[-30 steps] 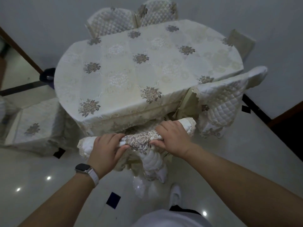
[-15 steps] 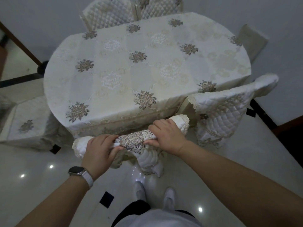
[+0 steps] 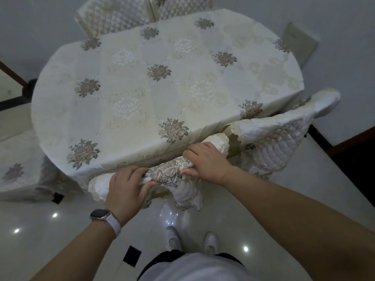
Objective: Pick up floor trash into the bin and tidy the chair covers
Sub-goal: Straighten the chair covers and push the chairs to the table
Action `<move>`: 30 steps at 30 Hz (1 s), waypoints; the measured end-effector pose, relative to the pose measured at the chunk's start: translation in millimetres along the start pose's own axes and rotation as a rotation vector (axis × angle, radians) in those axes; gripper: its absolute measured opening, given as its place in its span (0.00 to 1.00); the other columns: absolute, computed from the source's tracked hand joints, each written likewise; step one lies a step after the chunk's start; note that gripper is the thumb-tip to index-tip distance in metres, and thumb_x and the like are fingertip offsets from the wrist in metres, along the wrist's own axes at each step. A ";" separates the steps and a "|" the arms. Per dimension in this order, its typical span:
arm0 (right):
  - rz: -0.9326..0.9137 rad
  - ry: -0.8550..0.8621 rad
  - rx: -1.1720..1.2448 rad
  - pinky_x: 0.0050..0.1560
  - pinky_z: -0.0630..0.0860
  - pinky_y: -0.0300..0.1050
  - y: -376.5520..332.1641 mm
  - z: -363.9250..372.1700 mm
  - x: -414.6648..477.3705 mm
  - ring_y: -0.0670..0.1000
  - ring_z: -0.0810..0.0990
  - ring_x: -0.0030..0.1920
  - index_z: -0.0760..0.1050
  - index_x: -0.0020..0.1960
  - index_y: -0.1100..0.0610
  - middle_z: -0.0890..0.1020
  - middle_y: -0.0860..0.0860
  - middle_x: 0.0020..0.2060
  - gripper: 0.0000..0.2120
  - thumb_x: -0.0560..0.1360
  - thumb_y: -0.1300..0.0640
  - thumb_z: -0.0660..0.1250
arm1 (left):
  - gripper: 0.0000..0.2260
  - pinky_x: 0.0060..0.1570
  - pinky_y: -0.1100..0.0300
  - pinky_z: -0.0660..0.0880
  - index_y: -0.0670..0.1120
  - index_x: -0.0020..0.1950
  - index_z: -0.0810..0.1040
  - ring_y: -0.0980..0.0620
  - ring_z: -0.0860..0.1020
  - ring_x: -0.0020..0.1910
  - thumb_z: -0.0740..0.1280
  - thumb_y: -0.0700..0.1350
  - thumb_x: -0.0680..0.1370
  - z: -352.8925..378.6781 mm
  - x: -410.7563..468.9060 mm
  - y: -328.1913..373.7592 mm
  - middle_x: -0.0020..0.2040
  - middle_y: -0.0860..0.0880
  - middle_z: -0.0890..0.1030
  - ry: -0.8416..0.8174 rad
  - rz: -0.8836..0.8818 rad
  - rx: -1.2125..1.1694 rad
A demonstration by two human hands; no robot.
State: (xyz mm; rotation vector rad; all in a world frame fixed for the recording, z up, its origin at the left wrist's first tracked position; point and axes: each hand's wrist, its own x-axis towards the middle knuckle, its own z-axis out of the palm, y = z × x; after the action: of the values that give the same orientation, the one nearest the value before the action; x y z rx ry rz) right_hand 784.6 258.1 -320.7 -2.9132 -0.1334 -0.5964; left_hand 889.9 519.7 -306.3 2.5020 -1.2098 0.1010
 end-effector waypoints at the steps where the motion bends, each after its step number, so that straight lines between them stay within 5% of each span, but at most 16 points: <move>1: -0.001 0.001 -0.001 0.47 0.76 0.51 1.8 0.7 2.5 0.56 0.79 0.44 0.76 0.47 0.57 0.78 0.53 0.43 0.25 0.74 0.34 0.58 | 0.27 0.46 0.47 0.73 0.43 0.55 0.80 0.42 0.76 0.48 0.55 0.65 0.80 1.3 3.1 -1.3 0.49 0.45 0.79 -0.001 0.007 -0.011; 18: 0.036 -0.103 0.021 0.49 0.72 0.51 18.0 -0.7 7.8 0.56 0.75 0.46 0.76 0.49 0.56 0.77 0.53 0.45 0.27 0.75 0.33 0.56 | 0.29 0.47 0.48 0.73 0.43 0.56 0.79 0.44 0.74 0.49 0.53 0.66 0.80 9.7 19.4 -2.4 0.50 0.45 0.79 0.002 0.069 -0.071; 24: 0.093 -0.300 0.104 0.56 0.72 0.54 11.2 -20.8 11.9 0.57 0.76 0.53 0.76 0.56 0.55 0.78 0.53 0.51 0.29 0.74 0.32 0.54 | 0.29 0.49 0.50 0.72 0.45 0.58 0.79 0.46 0.75 0.50 0.53 0.67 0.79 1.6 16.9 4.1 0.51 0.48 0.79 -0.062 0.000 -0.079; 30: -0.061 -0.282 0.201 0.61 0.69 0.51 -13.1 -34.1 33.1 0.53 0.74 0.60 0.76 0.61 0.54 0.77 0.51 0.58 0.24 0.77 0.38 0.56 | 0.20 0.60 0.52 0.73 0.44 0.60 0.80 0.48 0.76 0.60 0.62 0.57 0.78 -27.2 -1.7 18.3 0.59 0.47 0.80 -0.023 -0.121 -0.102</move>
State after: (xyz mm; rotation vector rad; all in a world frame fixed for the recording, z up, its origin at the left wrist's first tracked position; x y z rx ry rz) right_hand 800.3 266.7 -274.8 -2.7861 -0.2991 -0.1650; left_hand 877.1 520.0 -276.0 2.4857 -1.0416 -0.0200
